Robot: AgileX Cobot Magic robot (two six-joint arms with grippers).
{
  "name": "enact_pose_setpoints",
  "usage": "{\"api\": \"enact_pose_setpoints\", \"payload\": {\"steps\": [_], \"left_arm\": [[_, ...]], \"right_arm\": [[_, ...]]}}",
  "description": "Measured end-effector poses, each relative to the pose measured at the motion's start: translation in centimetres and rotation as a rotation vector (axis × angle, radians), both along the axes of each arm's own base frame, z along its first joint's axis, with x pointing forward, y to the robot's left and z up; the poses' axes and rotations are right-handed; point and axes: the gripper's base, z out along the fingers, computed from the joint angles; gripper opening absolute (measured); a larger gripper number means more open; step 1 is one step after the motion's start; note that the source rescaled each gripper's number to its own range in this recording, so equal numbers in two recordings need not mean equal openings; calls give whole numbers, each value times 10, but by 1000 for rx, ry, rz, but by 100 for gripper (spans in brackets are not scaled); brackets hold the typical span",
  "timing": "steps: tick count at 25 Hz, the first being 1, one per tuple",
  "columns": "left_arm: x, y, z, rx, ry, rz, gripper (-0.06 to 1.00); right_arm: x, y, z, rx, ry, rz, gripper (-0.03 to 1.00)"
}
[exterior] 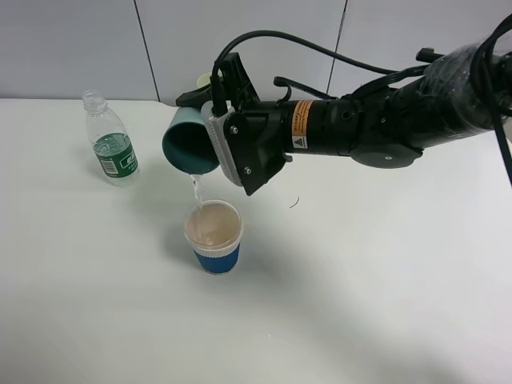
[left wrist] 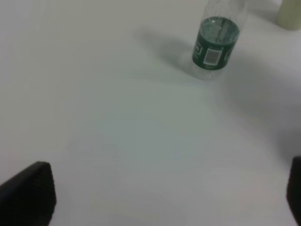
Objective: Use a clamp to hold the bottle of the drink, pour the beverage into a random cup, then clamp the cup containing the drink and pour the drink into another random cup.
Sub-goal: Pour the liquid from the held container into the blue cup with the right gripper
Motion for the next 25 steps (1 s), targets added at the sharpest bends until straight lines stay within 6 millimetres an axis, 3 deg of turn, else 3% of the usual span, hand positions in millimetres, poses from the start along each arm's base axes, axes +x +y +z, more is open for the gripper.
{"api": "enact_pose_setpoints", "payload": {"steps": [25], "left_arm": [[0, 0, 0, 0, 0, 0, 100]], "right_arm": [[-1, 0, 0, -69, -141, 53, 0]]}}
